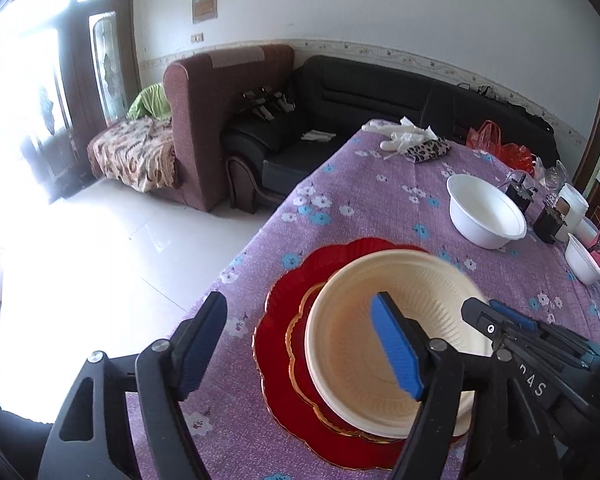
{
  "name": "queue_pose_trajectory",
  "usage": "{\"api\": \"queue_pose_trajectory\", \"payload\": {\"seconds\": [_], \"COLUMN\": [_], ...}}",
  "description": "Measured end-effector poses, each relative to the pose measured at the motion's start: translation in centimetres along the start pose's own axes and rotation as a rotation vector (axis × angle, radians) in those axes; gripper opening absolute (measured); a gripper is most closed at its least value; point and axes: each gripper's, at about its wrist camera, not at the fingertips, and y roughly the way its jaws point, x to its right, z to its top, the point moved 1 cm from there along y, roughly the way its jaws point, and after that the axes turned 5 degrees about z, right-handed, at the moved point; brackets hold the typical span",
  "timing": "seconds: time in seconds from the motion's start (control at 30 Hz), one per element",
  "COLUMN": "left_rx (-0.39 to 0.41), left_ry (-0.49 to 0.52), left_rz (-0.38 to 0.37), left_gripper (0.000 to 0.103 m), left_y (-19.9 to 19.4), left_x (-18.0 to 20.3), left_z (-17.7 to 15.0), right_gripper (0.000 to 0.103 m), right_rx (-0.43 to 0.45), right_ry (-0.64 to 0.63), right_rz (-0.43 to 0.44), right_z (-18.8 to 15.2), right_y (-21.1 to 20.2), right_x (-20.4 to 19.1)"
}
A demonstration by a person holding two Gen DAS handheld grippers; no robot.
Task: Organize plates and bowls
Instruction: 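Lower the cream lid onto the cream bowl and open both grippers, then withdraw both grippers up from the stacked plates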
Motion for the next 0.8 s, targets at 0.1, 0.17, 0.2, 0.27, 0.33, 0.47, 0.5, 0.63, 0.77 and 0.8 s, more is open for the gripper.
{"api": "queue_pose_trajectory", "payload": {"seconds": [0.1,0.17,0.2,0.27,0.33,0.47,0.5,0.63,0.77,0.8], "left_rx": [0.038,0.062,0.071,0.092,0.109,0.146,0.153,0.18,0.198,0.202], "left_ry": [0.005,0.013,0.017,0.028,0.04,0.071,0.078,0.113,0.144,0.152], "left_rz": [0.016,0.026,0.028,0.037,0.039,0.047,0.048,0.046,0.039,0.036], "left_gripper": [0.081,0.081,0.082,0.082,0.082,0.085,0.086,0.087,0.087,0.087], "left_y": [-1.2,-2.0,-2.4,-3.3,-4.1,-5.7,-6.1,-7.6,-8.8,-9.0], "left_x": [0.3,0.6,0.7,1.2,1.7,3.1,3.4,5.3,7.2,7.7], "left_z": [0.0,-0.1,-0.1,-0.2,-0.3,-0.6,-0.6,-0.8,-1.2,-1.3], "right_gripper": [0.039,0.039,0.04,0.043,0.044,0.045,0.045,0.045,0.045,0.045], "right_rx": [0.056,0.085,0.096,0.116,0.133,0.144,0.144,0.154,0.171,0.176], "right_ry": [-0.009,-0.016,-0.018,-0.017,-0.013,-0.005,-0.001,0.027,0.051,0.056], "right_rz": [-0.01,-0.013,-0.013,-0.01,-0.007,-0.005,-0.003,-0.004,-0.01,-0.012], "right_z": [0.2,0.2,0.2,0.1,-0.2,-0.9,-1.0,-1.7,-2.3,-2.6], "right_y": [-1.5,-2.5,-2.9,-3.9,-4.8,-5.9,-6.2,-7.5,-9.1,-9.5], "right_x": [0.0,-0.1,0.0,0.2,0.5,1.3,1.6,3.3,5.3,5.8]}}
